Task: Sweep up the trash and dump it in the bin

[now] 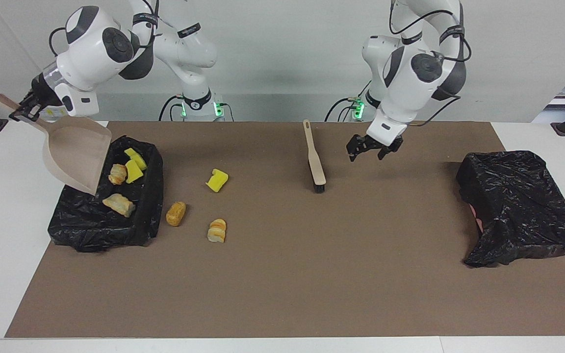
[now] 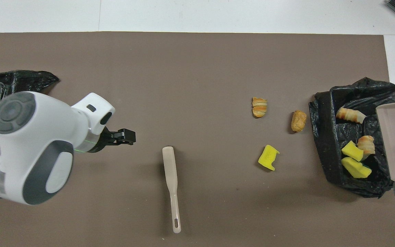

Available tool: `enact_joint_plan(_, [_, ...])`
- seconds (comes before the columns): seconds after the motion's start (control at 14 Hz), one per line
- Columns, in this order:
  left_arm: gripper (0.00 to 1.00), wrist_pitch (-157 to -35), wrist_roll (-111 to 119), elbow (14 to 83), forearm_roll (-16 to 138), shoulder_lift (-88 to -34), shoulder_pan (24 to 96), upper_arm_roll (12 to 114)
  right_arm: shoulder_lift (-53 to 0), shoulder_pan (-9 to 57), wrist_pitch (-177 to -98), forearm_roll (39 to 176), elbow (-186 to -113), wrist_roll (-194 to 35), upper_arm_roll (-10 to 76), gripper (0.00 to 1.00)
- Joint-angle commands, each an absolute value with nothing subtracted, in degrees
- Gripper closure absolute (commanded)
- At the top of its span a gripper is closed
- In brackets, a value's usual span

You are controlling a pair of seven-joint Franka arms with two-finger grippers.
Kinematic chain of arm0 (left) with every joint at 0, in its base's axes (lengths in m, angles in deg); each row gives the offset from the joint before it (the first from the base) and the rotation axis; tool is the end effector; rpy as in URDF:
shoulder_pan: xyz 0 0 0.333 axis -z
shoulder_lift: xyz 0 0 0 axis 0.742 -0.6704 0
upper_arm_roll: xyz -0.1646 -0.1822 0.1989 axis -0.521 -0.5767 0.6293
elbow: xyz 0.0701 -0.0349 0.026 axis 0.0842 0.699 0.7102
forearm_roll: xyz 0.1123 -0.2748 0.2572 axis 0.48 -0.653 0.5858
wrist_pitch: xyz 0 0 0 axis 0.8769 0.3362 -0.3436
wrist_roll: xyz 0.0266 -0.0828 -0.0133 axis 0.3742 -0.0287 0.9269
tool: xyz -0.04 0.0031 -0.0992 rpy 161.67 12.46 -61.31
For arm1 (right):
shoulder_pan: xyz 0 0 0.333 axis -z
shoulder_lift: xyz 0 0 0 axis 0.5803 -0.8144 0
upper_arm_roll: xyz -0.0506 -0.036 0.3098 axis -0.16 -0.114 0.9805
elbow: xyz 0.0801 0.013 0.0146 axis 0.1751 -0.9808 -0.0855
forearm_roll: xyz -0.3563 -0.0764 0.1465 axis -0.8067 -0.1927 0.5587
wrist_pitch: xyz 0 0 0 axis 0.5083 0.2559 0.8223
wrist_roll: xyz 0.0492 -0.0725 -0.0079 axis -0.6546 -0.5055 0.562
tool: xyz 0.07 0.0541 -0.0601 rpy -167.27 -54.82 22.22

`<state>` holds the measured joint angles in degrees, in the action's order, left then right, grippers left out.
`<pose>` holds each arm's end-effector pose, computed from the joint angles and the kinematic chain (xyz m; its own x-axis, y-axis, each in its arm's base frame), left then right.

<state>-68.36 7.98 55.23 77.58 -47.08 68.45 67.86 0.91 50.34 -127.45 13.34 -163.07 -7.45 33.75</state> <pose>0.5028 -0.1811 0.4811 0.9957 0.0609 -0.0694 0.0693 -0.9895 0.1271 0.4979 -0.1229 0.5761 -0.0066 0.4690 -0.8832 0.9977 0.0627 0.0259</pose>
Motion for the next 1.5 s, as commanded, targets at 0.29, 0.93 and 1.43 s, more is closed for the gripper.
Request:
enact_joint_plan(0.29, [0.00,-57.00,-6.26,42.09,81.01,-50.30,55.48,67.27,-7.10,45.76,-117.96,25.82,-150.62,-20.19,34.49,1.00])
enact_joint_plan(0.93, [0.00,-45.29,-9.78,28.89,86.37,-51.36,52.12,66.92,-17.46,34.35,-108.29,47.19,-139.46,-58.30,34.49,1.00])
enact_joint_plan(1.43, [0.00,-45.91,-11.90,30.38,85.94,-50.04,51.42,67.18,-31.79,23.71,-107.48,65.74,-124.53,-97.53,34.49,1.00])
